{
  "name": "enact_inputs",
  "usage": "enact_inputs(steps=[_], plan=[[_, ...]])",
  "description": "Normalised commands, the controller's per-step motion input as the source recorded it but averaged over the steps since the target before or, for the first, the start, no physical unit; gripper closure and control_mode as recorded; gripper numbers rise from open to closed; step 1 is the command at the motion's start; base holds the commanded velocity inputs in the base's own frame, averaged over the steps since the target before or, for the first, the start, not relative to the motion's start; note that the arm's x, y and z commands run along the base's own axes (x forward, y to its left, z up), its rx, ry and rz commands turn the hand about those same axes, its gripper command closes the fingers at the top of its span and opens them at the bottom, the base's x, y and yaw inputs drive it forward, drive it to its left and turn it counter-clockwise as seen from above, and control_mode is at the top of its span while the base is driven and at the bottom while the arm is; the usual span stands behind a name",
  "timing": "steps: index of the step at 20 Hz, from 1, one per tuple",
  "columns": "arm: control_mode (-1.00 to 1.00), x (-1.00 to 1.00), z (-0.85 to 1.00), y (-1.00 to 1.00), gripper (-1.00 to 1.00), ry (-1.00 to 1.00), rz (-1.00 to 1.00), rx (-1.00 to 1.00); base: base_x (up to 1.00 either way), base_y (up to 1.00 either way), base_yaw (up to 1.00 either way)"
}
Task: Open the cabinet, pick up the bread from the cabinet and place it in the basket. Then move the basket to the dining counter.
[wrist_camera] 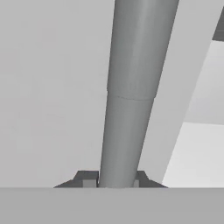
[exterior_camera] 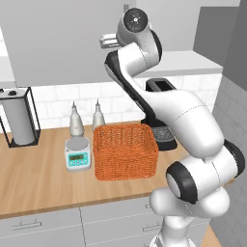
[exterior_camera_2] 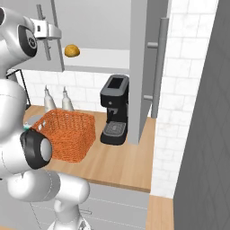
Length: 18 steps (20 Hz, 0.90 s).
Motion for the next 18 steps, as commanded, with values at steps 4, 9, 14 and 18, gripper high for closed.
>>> enact_inputs(steps=[4,9,14,18], plan=[[-1.0,-0.33,0.07,0.45,1.0,-0.24,0.0,0.0,0.0,0.0,0.0],[-1.0,-0.52,0.31,0.35,1.0,0.0,-0.03,-0.02,0.0,0.0,0.0],[-1.0,-0.7,0.39,0.65,1.0,0.0,-0.16,-0.01,0.0,0.0,0.0],[-1.0,-0.91,0.34,0.56,1.0,0.0,-0.2,0.0,0.0,0.0,0.0]])
